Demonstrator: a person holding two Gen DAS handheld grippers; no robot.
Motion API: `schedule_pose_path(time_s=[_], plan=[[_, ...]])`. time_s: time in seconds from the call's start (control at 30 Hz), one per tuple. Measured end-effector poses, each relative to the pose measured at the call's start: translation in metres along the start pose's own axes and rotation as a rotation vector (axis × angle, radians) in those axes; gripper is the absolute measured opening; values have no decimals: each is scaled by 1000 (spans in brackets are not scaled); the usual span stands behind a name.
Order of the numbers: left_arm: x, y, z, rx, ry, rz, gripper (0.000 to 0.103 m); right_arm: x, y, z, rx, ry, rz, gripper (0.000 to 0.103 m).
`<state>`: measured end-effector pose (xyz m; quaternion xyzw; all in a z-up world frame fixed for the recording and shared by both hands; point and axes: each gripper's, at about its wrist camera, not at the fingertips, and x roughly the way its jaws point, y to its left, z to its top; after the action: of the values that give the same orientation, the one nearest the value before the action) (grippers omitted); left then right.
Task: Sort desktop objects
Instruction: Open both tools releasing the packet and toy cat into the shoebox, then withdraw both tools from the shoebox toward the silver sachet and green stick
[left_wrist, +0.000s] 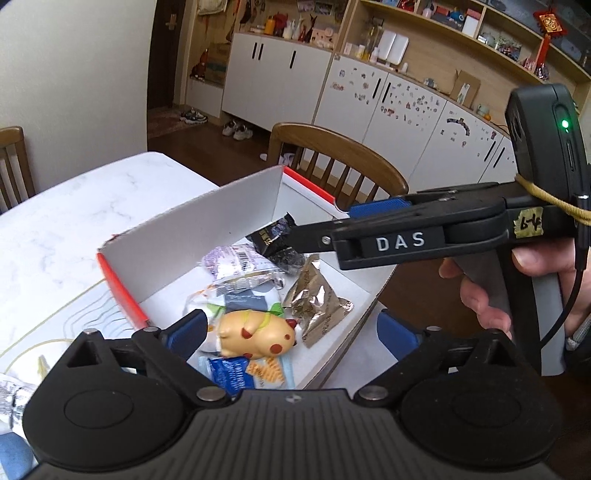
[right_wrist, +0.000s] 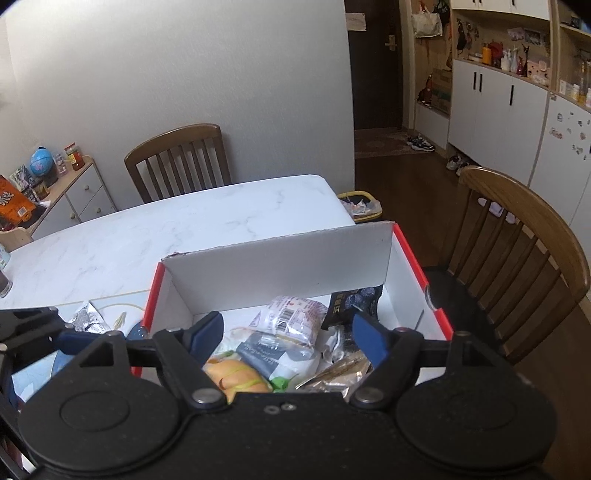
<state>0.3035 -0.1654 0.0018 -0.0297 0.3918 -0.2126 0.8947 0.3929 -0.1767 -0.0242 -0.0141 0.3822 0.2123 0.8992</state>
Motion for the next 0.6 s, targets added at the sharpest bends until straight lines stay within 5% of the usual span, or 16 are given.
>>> schedule_pose_path(time_s=[0.6], plan=[[-70,54,-32,-14,-84,45,103,-28,70,-28,9,-69,-41,81]])
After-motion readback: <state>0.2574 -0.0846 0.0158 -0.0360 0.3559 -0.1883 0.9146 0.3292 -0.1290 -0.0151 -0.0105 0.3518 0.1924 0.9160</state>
